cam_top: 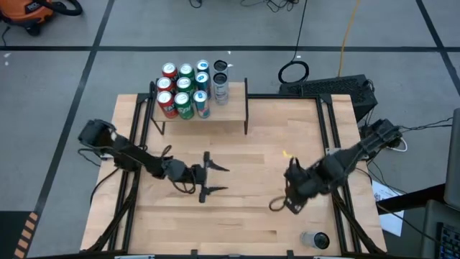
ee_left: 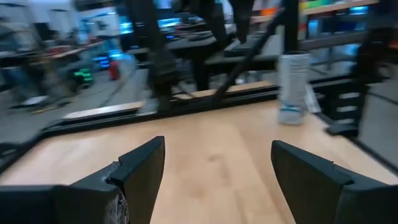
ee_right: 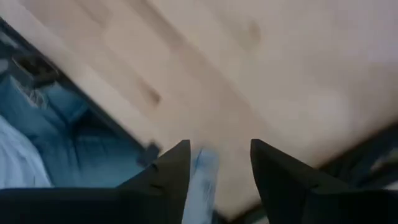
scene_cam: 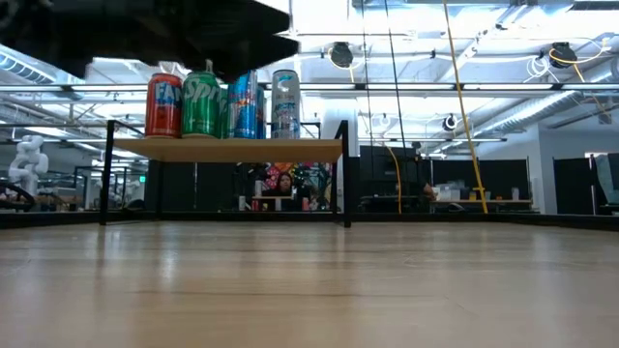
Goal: Place canned beverage on shelf
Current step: Put the black soda can on the shelf
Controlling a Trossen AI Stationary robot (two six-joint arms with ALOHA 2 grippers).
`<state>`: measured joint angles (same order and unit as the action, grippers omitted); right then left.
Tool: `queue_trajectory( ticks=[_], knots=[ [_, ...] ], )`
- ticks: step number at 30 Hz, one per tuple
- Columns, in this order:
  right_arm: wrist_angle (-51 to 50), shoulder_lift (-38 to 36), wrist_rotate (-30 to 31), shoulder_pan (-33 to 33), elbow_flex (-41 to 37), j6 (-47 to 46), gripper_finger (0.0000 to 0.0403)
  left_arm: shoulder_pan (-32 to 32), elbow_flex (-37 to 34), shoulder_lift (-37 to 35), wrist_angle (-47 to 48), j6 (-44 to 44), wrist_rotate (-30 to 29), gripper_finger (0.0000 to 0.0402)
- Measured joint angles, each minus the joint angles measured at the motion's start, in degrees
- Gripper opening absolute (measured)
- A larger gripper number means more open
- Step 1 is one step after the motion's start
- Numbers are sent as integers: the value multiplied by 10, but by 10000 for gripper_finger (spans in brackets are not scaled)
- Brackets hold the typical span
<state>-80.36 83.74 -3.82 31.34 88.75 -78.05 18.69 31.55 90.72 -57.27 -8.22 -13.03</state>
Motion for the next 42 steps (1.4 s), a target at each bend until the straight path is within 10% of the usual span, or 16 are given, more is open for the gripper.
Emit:
queue_trajectory(
  ticks=[19, 42],
  knots=[
    [127, 16, -172, 173, 0, -428, 145, -21, 53, 74, -4, 0, 58, 286],
    [127, 66, -143, 213, 0, -449, 339, -21, 53, 74, 30, 3, 58, 286]
  ],
)
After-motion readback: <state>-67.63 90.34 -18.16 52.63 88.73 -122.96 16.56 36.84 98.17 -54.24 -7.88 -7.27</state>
